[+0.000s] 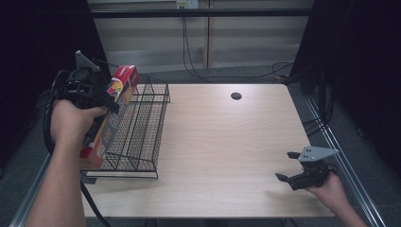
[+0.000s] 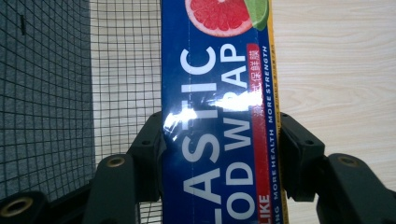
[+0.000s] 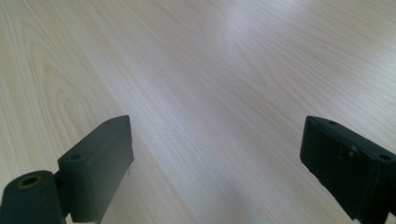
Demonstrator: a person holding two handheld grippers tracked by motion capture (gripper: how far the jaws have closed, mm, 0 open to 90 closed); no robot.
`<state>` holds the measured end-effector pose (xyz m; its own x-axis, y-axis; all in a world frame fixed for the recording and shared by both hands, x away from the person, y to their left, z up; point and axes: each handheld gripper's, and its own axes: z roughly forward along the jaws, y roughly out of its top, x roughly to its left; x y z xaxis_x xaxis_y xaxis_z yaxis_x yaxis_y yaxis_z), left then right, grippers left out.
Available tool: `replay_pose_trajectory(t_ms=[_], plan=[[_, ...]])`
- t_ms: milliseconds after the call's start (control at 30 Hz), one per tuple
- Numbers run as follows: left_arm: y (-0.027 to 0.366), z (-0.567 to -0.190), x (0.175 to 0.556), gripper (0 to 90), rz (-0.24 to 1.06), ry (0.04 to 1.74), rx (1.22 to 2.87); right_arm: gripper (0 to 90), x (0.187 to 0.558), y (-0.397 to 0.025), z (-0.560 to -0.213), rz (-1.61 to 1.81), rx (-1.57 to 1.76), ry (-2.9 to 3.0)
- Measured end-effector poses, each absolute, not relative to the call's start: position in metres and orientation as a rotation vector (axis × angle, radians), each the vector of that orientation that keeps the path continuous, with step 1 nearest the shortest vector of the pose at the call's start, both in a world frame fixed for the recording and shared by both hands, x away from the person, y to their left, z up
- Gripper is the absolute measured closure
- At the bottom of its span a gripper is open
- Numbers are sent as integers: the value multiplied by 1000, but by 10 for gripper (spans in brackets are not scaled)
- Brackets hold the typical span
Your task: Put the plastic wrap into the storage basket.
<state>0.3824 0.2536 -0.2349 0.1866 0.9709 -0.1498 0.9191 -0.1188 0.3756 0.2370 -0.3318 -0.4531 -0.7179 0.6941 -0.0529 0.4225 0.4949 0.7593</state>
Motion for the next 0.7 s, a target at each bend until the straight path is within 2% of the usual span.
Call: replay_pose_trajectory(t_ms=[700], plan=[[271,-236,380,442,203,1818,2062,94,237,-331,-453,1072,931,2394]])
